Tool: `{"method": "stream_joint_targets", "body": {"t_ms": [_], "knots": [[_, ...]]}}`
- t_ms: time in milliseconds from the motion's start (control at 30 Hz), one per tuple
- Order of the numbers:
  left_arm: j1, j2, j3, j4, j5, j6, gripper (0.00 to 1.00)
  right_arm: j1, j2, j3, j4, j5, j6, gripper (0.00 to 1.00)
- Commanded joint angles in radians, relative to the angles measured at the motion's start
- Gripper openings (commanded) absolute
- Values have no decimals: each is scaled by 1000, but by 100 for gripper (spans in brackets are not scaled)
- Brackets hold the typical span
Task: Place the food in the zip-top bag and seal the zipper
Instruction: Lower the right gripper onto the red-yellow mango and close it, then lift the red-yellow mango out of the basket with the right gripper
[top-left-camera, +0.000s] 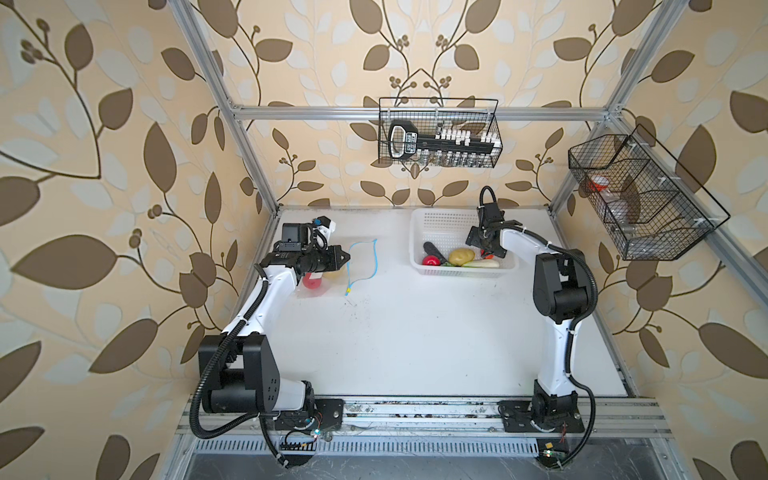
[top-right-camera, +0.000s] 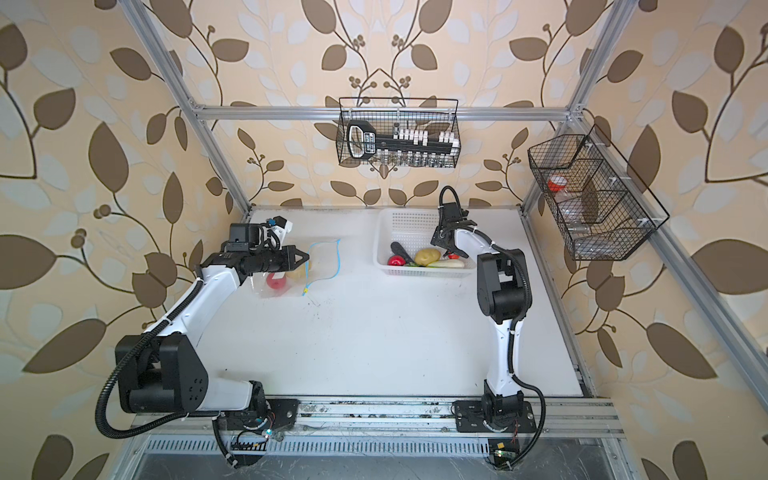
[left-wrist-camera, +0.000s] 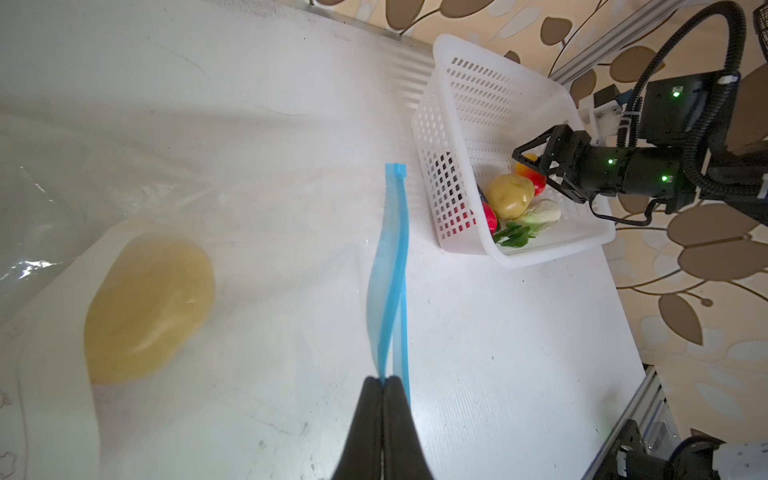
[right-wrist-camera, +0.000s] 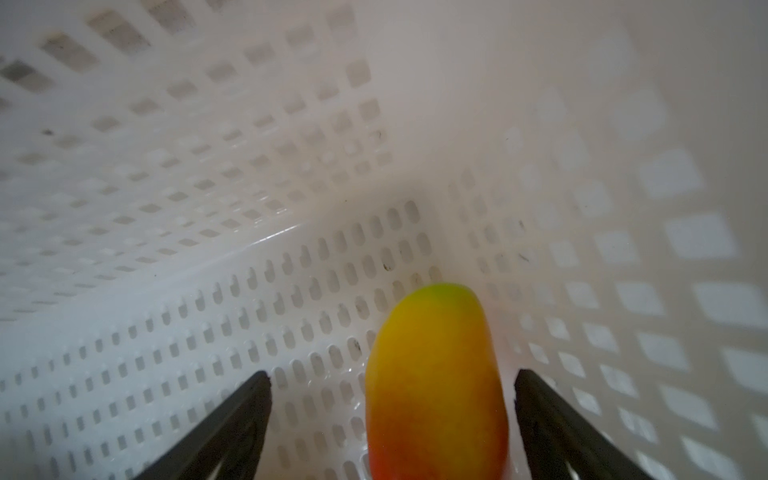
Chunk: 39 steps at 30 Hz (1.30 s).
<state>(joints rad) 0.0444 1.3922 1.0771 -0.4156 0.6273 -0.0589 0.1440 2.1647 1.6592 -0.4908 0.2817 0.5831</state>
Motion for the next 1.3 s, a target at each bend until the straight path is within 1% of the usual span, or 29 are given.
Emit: {"method": "stream_joint_targets", "body": {"t_ms": [0,33,233,267,333,367,533,633,700,1100,1267], "knots": [[-9,4,11,4,22,8,0,-8,35,34,-10,15,5,84],[-9,5,9,5,22,10,0,-6,38,33,-8,14,5,82],[-9,6,4,6,18,15,0,-11,48,31,7,3,1,81],[-9,7,7,7,18,14,0,-13,50,31,10,2,1,79],[-10,7,7,6,18,14,0,-14,53,30,13,-4,1,62],[-10,8,6,5,18,13,0,-16,53,30,14,-7,1,58],[-10,9,6,5,22,13,0,-16,48,15,23,-16,3,54],[-9,8,8,4,21,13,0,-16,38,5,34,-22,4,53],[-9,6,8,3,20,14,0,-17,33,4,34,-31,4,46],[-9,7,10,1,25,13,0,-13,-41,-40,36,-51,-4,45],[-9,10,16,-10,23,16,0,-7,-101,-95,59,-60,-9,45]]}}
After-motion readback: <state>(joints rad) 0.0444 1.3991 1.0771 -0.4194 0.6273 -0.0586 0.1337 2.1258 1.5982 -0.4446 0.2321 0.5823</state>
